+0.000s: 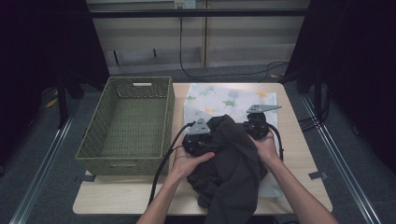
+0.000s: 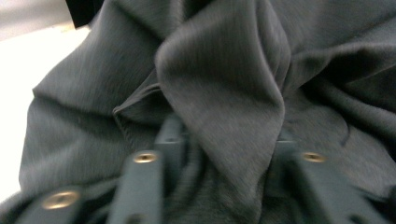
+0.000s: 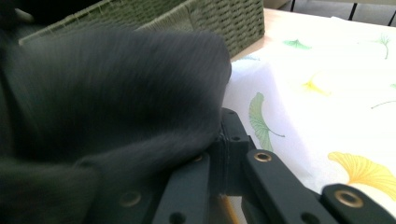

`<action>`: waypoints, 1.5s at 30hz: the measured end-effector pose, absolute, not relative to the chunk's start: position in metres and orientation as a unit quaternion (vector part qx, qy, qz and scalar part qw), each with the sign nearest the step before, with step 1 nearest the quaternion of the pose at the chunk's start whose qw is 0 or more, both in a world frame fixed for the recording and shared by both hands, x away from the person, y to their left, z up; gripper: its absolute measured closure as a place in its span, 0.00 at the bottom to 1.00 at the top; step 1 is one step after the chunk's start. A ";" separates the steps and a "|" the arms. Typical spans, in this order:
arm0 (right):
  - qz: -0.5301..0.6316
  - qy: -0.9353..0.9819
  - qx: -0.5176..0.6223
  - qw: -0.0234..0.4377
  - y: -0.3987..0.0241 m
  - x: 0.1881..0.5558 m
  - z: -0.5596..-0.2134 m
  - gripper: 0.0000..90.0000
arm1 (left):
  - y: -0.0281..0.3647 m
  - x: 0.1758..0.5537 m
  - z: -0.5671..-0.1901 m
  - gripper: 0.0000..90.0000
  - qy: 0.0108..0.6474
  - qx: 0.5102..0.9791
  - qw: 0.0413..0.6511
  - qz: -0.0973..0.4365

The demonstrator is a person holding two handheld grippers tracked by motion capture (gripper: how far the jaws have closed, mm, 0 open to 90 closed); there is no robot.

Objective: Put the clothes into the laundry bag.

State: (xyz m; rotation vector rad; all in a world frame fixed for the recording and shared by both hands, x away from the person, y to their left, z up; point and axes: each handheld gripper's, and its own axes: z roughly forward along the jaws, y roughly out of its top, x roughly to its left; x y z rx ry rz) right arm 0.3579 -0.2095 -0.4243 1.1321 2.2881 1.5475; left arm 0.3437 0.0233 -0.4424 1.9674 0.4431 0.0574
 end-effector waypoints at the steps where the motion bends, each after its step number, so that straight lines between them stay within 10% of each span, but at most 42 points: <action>1: 0.513 0.768 0.375 0.080 -0.209 0.357 -0.425 1.00 | 0.022 0.346 -0.448 0.77 0.193 0.826 0.529 0.016; 19: 0.550 0.759 0.332 0.107 -0.200 0.332 -0.383 1.00 | 0.005 0.341 -0.471 0.84 0.183 0.869 0.456 0.051; 37: 0.504 0.771 0.367 0.132 -0.218 0.331 -0.409 1.00 | 0.057 0.332 -0.429 0.15 0.235 0.822 0.514 0.076; 45: 0.506 0.771 0.363 0.136 -0.222 0.328 -0.407 1.00 | 0.054 0.343 -0.454 0.11 0.275 0.831 0.477 0.082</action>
